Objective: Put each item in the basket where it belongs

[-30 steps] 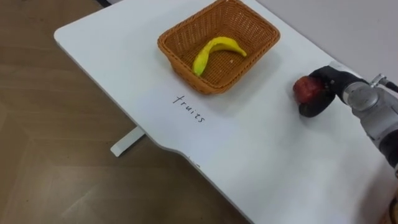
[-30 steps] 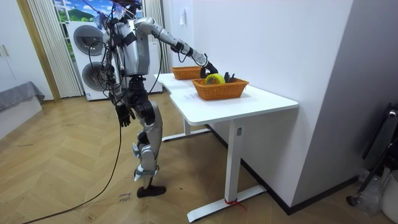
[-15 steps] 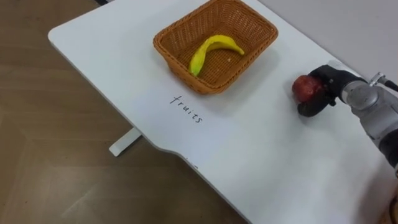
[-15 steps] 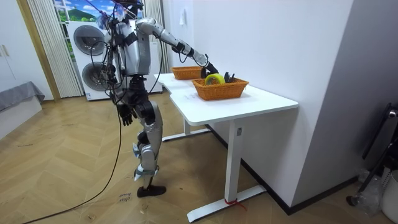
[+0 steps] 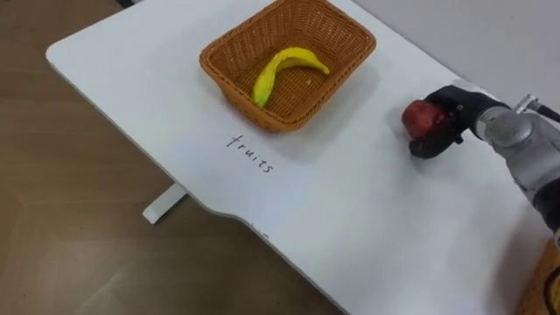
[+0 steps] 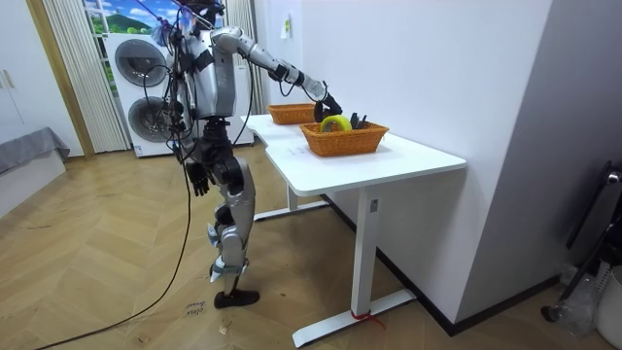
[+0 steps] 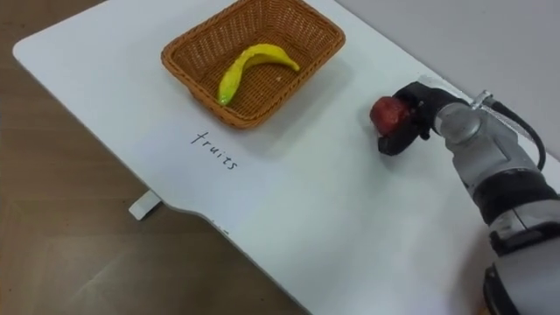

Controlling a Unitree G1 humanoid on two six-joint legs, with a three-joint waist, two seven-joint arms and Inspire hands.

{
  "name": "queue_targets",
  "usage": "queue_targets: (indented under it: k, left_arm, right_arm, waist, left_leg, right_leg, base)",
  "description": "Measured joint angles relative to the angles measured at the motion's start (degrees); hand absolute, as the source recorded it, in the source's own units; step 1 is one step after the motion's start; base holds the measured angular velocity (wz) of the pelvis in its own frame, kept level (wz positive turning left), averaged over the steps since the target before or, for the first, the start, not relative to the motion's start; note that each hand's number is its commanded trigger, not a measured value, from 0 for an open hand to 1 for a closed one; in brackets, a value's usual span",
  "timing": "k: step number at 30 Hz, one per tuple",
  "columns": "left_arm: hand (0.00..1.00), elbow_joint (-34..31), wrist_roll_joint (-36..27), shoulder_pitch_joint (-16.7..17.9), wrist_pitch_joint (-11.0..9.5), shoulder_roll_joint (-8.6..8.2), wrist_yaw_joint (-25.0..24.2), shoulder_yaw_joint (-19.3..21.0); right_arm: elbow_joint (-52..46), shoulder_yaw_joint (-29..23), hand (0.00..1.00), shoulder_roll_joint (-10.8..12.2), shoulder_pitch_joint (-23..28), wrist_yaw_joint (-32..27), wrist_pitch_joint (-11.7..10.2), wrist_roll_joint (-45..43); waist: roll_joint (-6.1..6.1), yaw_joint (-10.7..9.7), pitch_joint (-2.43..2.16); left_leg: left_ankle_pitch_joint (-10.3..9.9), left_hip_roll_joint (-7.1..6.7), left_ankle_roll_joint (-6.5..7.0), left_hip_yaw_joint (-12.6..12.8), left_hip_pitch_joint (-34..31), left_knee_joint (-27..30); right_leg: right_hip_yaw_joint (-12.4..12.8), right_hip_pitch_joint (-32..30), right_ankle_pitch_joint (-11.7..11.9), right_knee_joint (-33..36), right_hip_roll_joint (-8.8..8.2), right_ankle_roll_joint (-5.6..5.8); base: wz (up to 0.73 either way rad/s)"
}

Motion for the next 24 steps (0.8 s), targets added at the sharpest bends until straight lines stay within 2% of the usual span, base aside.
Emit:
queue_targets:
  k: [5,9,11,13,19,24]
  left_arm:
    - [0.0,0.34,-0.07,-0.08,-0.29,0.01,1.09,0.21]
    - [0.0,0.32,-0.23,0.12,-0.35,-0.21,1.6,0.17]
    - [0.0,0.23,-0.2,0.75,-0.34,-0.61,2.13,0.19]
    - [0.0,-1.03,-0.07,2.19,-0.34,-1.13,2.16,0.69]
    - [0.0,-1.67,-0.01,4.51,-0.32,-1.24,1.89,1.79]
    - [0.0,-1.95,0.32,4.97,-0.18,-1.51,1.82,1.69]
  right_arm:
    - [-1.49,-1.5,1.0,-0.09,-0.01,-0.25,-0.11,1.99]
    - [-3.06,-1.5,1.0,-0.36,-0.01,0.1,-0.05,1.67]
    - [-3.91,-1.55,1.0,-0.71,-0.01,1.07,0.07,1.07]
    - [-6.73,-1.95,1.0,-2.37,-0.01,2.45,0.69,0.78]
    - [-12.94,-4.76,1.0,-3.78,0.0,3.36,1.12,0.72]
    - [-17.93,-5.41,1.0,-3.77,0.18,3.45,1.19,-0.12]
  waist:
    - [-0.13,-1.16,-0.19]
    - [0.07,-2.43,-0.35]
    - [0.2,-2.87,-0.9]
    - [0.43,-3.74,-1.15]
    - [0.85,-5.29,-1.22]
    - [1.47,-5.36,-1.39]
  left_leg:
    - [-0.01,0.03,0.03,0.09,2.23,-0.66]
    - [0.0,-0.09,0.04,0.16,3.25,-0.82]
    - [0.02,-0.11,0.06,0.25,3.49,-1.19]
    - [0.02,-0.17,0.07,0.23,3.89,-1.05]
    - [0.03,-0.32,0.03,-0.57,6.26,-1.41]
    - [0.07,-0.71,0.01,-1.73,7.94,-1.4]
  right_leg:
    - [0.17,1.9,0.0,-0.05,-0.1,0.0]
    - [1.28,2.9,0.0,-0.05,-0.05,0.01]
    - [1.3,2.99,-0.01,0.12,-0.1,0.01]
    - [1.3,3.51,0.0,0.1,-0.12,0.01]
    - [0.04,6.21,-0.03,0.0,-0.14,0.05]
    - [-0.51,8.13,-0.19,-0.04,-0.25,0.31]
  base:
    - [0.0]
    - [-0.01]
    - [-0.05]
    - [0.0]
    - [0.06]
    - [0.12]
